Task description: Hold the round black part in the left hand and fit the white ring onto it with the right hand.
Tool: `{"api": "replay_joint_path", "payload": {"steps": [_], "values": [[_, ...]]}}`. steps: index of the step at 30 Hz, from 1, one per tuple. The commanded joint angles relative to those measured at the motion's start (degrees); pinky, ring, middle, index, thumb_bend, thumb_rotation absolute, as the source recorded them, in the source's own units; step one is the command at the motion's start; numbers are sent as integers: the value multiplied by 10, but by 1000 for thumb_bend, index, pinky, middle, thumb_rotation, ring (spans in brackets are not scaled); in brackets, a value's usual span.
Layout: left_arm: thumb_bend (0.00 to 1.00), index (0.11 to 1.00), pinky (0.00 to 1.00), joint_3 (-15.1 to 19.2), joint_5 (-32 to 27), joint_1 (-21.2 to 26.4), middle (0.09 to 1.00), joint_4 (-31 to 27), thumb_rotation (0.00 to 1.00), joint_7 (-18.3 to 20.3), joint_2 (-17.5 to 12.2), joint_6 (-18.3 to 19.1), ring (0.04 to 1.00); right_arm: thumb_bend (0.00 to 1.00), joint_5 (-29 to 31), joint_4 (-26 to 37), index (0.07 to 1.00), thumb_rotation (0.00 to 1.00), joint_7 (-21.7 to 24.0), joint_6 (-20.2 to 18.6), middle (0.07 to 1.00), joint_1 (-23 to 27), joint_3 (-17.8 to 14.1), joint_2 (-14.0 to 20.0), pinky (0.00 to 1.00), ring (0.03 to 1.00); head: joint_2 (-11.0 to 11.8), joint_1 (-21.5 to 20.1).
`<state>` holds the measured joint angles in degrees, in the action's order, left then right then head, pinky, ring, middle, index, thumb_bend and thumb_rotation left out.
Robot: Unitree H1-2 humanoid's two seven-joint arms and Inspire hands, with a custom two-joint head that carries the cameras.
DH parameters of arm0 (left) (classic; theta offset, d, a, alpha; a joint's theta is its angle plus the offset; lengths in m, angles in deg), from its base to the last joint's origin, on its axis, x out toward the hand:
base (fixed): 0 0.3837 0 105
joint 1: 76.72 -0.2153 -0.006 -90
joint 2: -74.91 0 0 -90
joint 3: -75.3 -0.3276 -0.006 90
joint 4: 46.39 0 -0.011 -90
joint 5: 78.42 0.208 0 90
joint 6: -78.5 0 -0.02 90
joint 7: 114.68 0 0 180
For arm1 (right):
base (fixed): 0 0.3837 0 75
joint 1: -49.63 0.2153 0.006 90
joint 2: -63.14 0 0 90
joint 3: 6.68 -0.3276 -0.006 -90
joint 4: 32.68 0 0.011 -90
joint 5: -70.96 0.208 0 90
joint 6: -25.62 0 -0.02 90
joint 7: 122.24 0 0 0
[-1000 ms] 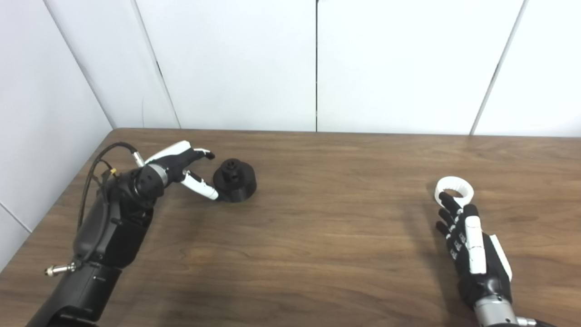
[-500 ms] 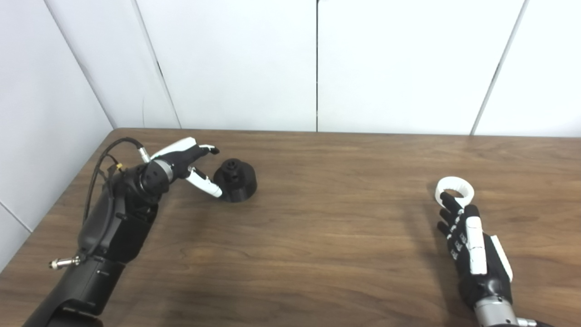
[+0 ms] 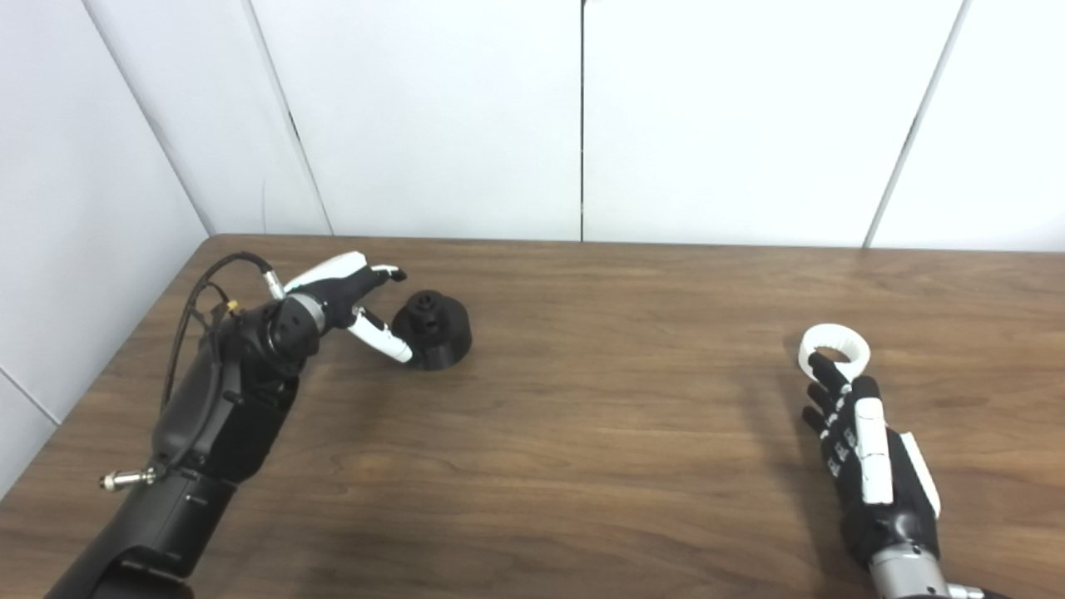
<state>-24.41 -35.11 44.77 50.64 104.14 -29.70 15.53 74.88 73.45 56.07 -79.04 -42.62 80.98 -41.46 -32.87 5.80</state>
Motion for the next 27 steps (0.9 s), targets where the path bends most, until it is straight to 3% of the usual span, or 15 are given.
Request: {"api": "replay_joint_path", "payload": {"steps": [1,10,27], "values": [[1000,952,972,7,8,37,1000,0,229,-14,-9,-1,1000,556,1,23,875,1000,-2,19,948,-7,0,-9,943,952,-2,0],[1000,949,986,-21,8,38,1000,-3,274,-16,-20,-2,1000,569,0,26,879,1000,-2,19,953,-8,1,-7,950,953,-5,-2],[1000,935,1000,-26,-6,41,1000,8,273,-15,-13,-2,1000,561,3,38,876,1000,-6,13,951,-12,1,-6,943,953,-11,-10]]}}
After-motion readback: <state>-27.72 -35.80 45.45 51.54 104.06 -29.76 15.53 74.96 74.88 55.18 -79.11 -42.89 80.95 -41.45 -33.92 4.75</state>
